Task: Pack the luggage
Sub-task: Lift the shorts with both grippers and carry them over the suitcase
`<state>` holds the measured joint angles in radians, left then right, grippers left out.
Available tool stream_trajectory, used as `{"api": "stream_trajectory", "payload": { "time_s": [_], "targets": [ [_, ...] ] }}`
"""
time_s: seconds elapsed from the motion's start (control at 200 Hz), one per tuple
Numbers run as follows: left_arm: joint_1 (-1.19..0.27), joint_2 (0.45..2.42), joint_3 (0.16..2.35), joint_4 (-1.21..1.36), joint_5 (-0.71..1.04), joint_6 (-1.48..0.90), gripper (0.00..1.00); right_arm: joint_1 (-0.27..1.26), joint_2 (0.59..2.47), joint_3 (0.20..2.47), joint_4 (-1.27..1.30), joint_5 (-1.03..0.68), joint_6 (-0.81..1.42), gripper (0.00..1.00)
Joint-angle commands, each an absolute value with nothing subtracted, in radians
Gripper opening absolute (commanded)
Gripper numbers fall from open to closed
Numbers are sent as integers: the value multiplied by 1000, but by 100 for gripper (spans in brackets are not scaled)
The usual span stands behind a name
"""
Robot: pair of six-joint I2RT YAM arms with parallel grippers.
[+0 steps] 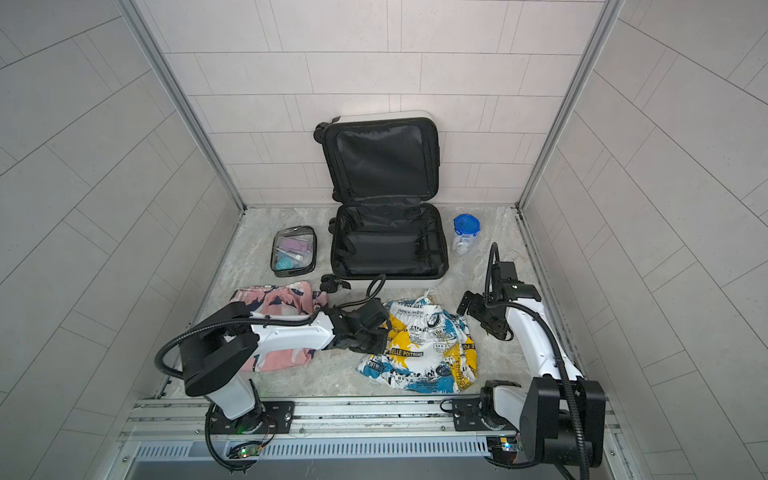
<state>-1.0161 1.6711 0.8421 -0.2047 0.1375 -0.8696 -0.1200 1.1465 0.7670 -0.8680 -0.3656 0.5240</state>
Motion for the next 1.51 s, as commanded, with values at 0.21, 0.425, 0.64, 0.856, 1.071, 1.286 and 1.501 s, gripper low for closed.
{"api": "stream_trajectory", "payload": {
  "time_s": [0.21, 0.425, 0.64, 0.856, 1.071, 1.286, 1.501],
  "targets": [
    [-1006, 1652, 777, -317, 74, -909, 0, -7, 1161, 612, -784, -449, 589, 99],
    [-1003, 1630, 775, -320, 67, -908, 55, 68, 1160, 507, -664, -480, 656, 99],
    [-975, 1624, 744, -273, 90, -918, 69, 115, 1220, 505, -598, -489, 680, 86],
    [-973, 1732, 782, -221, 148, -888, 54, 175, 1276, 523, -545, -486, 724, 65],
    [-976, 1754, 833, -204, 188, -865, 22, 240, 1270, 567, -544, -488, 754, 25],
    [-997, 1649, 890, -346, 154, -859, 0, 294, 1195, 635, -645, -487, 777, 0],
    [-1045, 1494, 1018, -589, 75, -832, 0, 305, 1028, 736, -800, -522, 792, 0]
  ]
}}
